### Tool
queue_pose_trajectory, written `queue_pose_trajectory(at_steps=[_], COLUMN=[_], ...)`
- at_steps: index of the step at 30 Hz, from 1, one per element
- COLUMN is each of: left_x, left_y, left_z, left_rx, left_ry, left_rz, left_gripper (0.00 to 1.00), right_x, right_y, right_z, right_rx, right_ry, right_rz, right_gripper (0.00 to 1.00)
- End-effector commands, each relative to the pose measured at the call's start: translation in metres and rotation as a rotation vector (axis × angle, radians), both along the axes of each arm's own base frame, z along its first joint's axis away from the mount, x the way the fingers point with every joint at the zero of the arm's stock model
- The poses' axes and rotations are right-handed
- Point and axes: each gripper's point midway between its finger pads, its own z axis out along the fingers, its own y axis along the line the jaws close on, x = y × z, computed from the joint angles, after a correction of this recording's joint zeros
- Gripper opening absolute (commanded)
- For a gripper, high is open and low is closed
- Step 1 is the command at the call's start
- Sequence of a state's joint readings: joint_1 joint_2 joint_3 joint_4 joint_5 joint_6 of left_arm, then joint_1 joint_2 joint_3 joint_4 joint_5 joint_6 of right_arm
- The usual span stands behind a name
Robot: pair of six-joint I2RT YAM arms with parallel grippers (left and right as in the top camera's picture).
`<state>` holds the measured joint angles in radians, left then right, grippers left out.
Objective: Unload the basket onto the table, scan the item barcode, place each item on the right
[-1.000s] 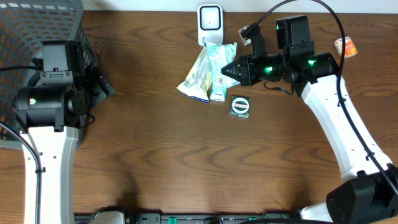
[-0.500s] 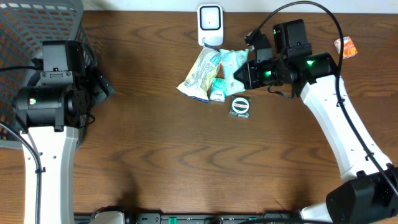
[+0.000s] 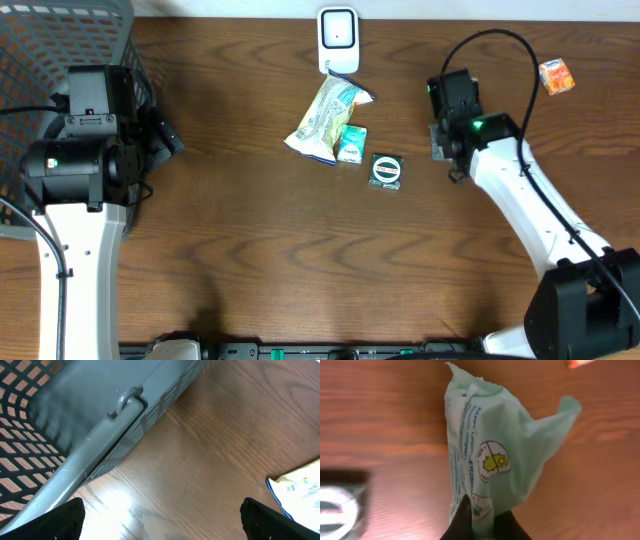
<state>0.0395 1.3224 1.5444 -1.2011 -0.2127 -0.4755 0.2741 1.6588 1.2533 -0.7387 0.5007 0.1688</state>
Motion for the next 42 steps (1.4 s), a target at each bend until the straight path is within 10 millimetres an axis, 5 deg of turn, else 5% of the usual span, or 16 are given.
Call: queue_pose_trajectory(at_steps=[1,14,19,25,29,33,37,38,40,42], left_x=[-0.001,-0.001,-0.001,-0.001,-0.001,-0.001,-0.001,-0.001,-0.001,-0.001], left_y=[0.004,0.004,0.004,0.004,0.004,0.004,0.004,0.004,0.004,0.004], left_z=[-0.002,-0.002,-0.002,-0.002,-0.002,-0.002,-0.002,-0.002,-0.002,-0.002], left_rx=[0.003,0.003,0.003,0.003,0.003,0.003,0.003,0.003,0.003,0.003], left_ry=[0.005,0.005,0.005,0.006,0.005,0.005,0.005,0.005,0.006,0.005], left_rz=[0.028,0.028,0.028,0.028,0.028,0.028,0.028,0.028,0.028,0.028], left_gripper=[0.98,0.98,0.98,0.98,0.98,0.98,0.98,0.98,0.97,0.98], right_x=[-0.004,-0.014,-0.019,-0.024,-0.028,-0.022,-0.010,-0.006,0.001,0.009], right_y=[-0.023,-0.021,-0.016,0.013,0.047,0.070,0.072,0.071,0.067,0.049], right_z=[-0.009,-0.086,-0.095,-0.099,-0.107,-0.099,-0.070,-0.061,-0.044,-0.031], right_rx=[-0.130,-0.150,-0.166,-0.154,-0.028,0.059,0.070,0.071,0.074,0.072], right_ry=[-0.038,0.138,0.178,0.205,0.233,0.235,0.226,0.222,0.211,0.202], right_rz=[-0.075,-0.049,-0.025,0.069,0.145,0.183,0.162,0.157,0.142,0.105], right_gripper=[0.01,0.04,0.16,0.40,0.40,0.41,0.42,0.45,0.66,0.73])
